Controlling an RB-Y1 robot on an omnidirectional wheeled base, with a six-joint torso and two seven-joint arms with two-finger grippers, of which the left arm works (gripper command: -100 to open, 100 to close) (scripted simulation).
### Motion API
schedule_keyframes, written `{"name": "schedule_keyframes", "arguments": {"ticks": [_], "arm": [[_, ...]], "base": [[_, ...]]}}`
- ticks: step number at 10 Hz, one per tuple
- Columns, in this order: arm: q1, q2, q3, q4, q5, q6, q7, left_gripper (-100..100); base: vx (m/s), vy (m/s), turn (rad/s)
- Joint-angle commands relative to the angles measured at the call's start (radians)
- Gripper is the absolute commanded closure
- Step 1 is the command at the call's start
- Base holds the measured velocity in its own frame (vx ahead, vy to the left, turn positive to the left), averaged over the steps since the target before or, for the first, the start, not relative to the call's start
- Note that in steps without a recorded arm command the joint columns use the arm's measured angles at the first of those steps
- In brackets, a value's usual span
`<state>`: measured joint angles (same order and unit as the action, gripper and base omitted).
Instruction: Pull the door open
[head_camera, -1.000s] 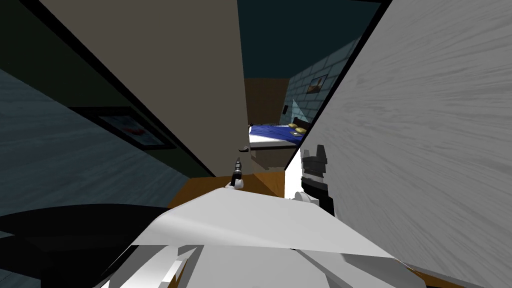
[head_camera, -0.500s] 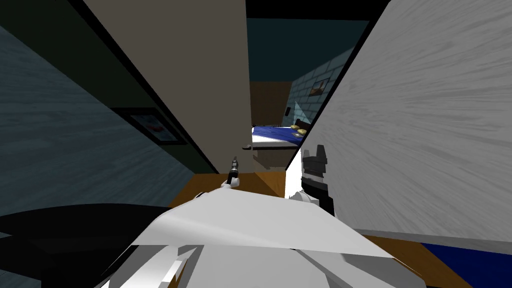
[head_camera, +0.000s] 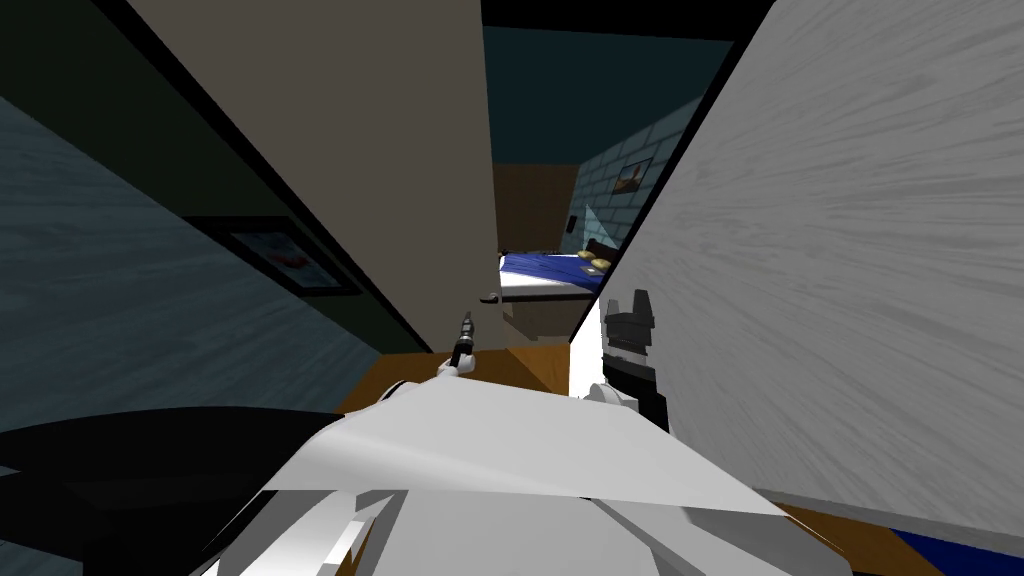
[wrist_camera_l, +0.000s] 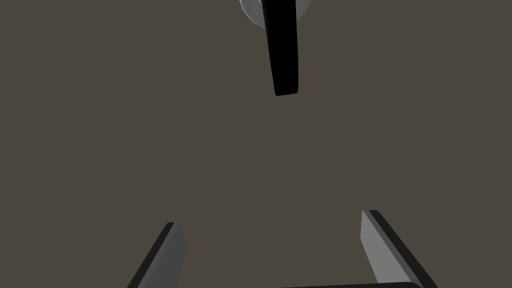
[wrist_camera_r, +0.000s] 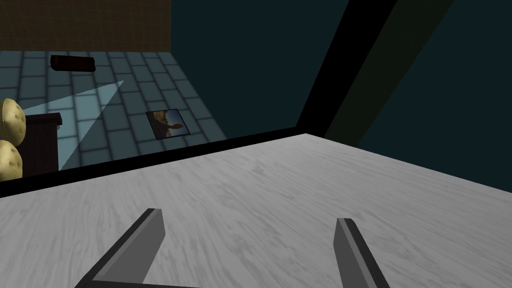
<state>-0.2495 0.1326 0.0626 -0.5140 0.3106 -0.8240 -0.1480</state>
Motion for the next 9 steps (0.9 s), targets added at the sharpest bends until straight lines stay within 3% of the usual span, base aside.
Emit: {"name": "schedule_keyframes", "arguments": {"ticks": [1,5,9], "arm": [[-0.001,-0.007,-0.007,0.007,-0.005,-0.006,0.011,-100],[-0.002,-0.031,-0.022,0.021,-0.015,-0.018,0.026,-100],[-0.002,-0.052,-0.032,0.029,-0.022,-0.027,0.035,-100]], "base": [[0.213,-0.003,-0.047],[0.221,0.021,-0.004],[0.226,-0.041,0.023]]}}
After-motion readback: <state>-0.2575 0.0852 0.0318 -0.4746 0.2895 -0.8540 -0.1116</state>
